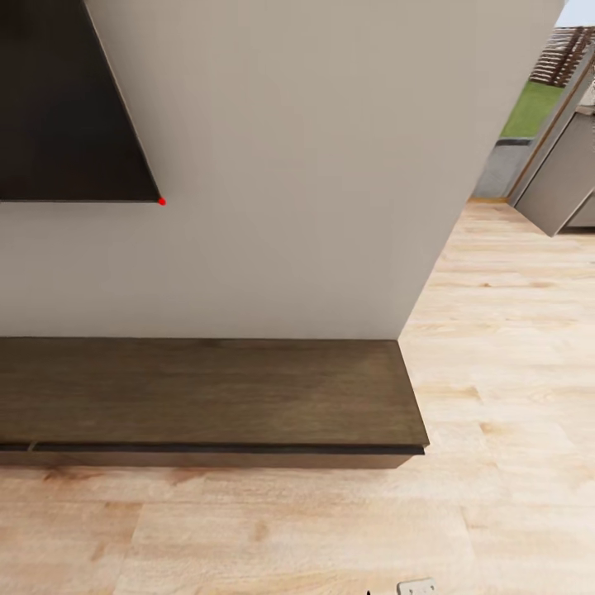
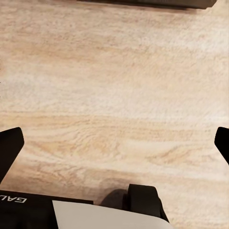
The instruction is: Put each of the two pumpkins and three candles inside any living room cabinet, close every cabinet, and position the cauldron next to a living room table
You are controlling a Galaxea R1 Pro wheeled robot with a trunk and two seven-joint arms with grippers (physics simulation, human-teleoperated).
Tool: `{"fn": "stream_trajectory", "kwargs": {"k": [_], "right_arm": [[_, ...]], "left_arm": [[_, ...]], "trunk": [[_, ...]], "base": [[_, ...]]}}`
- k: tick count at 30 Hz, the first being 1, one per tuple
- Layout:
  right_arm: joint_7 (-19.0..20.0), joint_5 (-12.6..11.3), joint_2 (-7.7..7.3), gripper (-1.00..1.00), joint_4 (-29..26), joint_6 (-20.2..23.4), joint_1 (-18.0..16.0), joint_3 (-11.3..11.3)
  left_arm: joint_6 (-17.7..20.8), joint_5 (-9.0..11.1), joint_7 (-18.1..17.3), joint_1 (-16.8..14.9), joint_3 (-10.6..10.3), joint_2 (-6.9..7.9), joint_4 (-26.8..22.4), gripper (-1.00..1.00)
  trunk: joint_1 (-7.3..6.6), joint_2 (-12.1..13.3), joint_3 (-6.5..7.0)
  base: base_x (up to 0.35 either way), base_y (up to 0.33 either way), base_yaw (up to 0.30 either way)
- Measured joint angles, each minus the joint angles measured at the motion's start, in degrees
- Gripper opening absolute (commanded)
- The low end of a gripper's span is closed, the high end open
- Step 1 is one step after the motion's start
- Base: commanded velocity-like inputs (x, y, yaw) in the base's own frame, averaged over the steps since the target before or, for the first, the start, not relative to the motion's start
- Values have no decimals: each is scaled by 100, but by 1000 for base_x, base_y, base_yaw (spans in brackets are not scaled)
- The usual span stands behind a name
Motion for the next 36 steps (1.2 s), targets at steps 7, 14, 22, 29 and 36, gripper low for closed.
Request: {"fn": "stream_trajectory", "kwargs": {"k": [7,14,22,29,36], "right_arm": [[0,-6,1,100,0,0,0,-4],[0,-9,1,100,4,0,0,-4],[0,-9,1,100,1,0,0,-5],[0,-9,1,100,0,0,0,-5],[0,-1,1,100,0,0,0,-5]], "left_arm": [[0,1,1,0,0,0,0,100],[1,1,2,0,0,0,0,100],[0,-1,1,0,0,0,0,100],[1,-1,2,0,0,0,0,100],[-4,2,2,0,0,0,0,100]], "trunk": [[0,0,65],[0,0,130],[0,0,205],[0,0,270],[0,0,335]], "base": [[0,0,0],[0,0,0],[0,0,0],[0,0,0],[0,0,0]]}}
